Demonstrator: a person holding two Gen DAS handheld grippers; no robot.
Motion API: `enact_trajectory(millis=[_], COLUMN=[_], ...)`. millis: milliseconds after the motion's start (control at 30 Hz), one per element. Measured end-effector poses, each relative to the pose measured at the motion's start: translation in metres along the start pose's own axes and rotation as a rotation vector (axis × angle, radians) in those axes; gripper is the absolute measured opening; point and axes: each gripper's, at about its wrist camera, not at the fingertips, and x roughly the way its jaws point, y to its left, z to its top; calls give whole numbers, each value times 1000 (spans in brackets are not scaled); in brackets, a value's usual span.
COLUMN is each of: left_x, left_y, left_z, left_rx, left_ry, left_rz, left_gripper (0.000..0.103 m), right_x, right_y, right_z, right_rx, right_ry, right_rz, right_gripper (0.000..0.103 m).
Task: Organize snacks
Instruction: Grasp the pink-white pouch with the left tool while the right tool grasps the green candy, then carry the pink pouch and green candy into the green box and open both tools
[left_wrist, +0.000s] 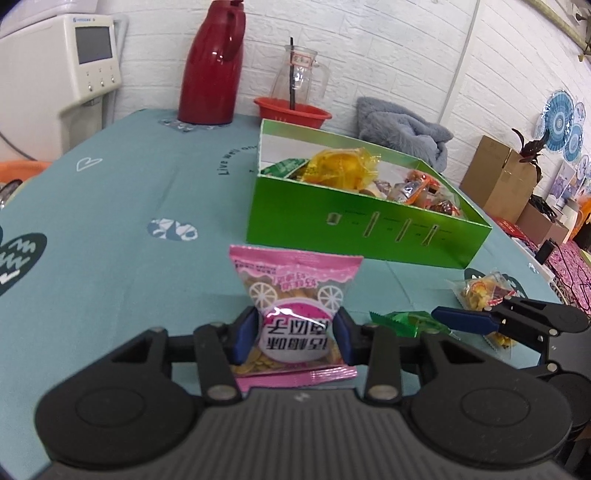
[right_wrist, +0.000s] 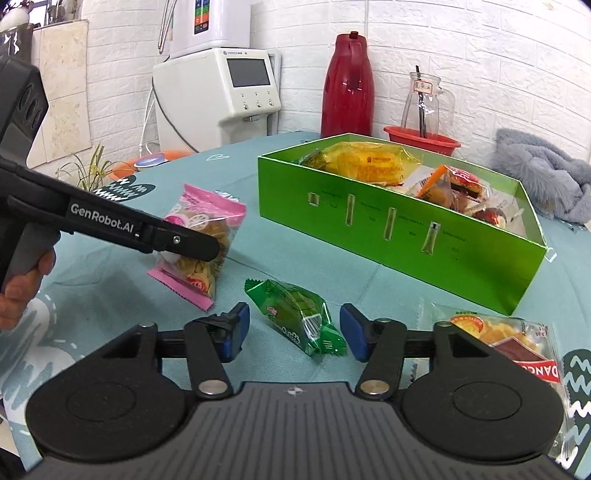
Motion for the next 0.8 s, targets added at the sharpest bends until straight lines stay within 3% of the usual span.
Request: enact_trajectory(millis=[100, 133, 267, 433, 600, 800], left_x=[5, 7, 5, -16, -25, -9], left_y=[-2, -3, -6, -23, -43, -67], left_z=[1, 1, 10, 40, 85, 132], left_rx=[9, 19, 13, 63, 89, 73], left_ry=[1, 3, 9, -91, -195, -245], left_rz=[2, -2, -61, -98, -146, -189], left_gripper=[39, 35, 34, 34, 34, 34], right_x=[6, 7, -3, -27, -42, -49], right_y=[4, 4, -3, -17, -41, -81], right_z=[-1, -1, 1, 25, 62, 99], right_rx=[-22, -22, 32, 35, 25, 67], right_ry=[17, 18, -7, -113, -218, -314], right_rz=[-17, -15, 14, 13, -41, -111], right_gripper=[55, 53, 50, 50, 50, 51])
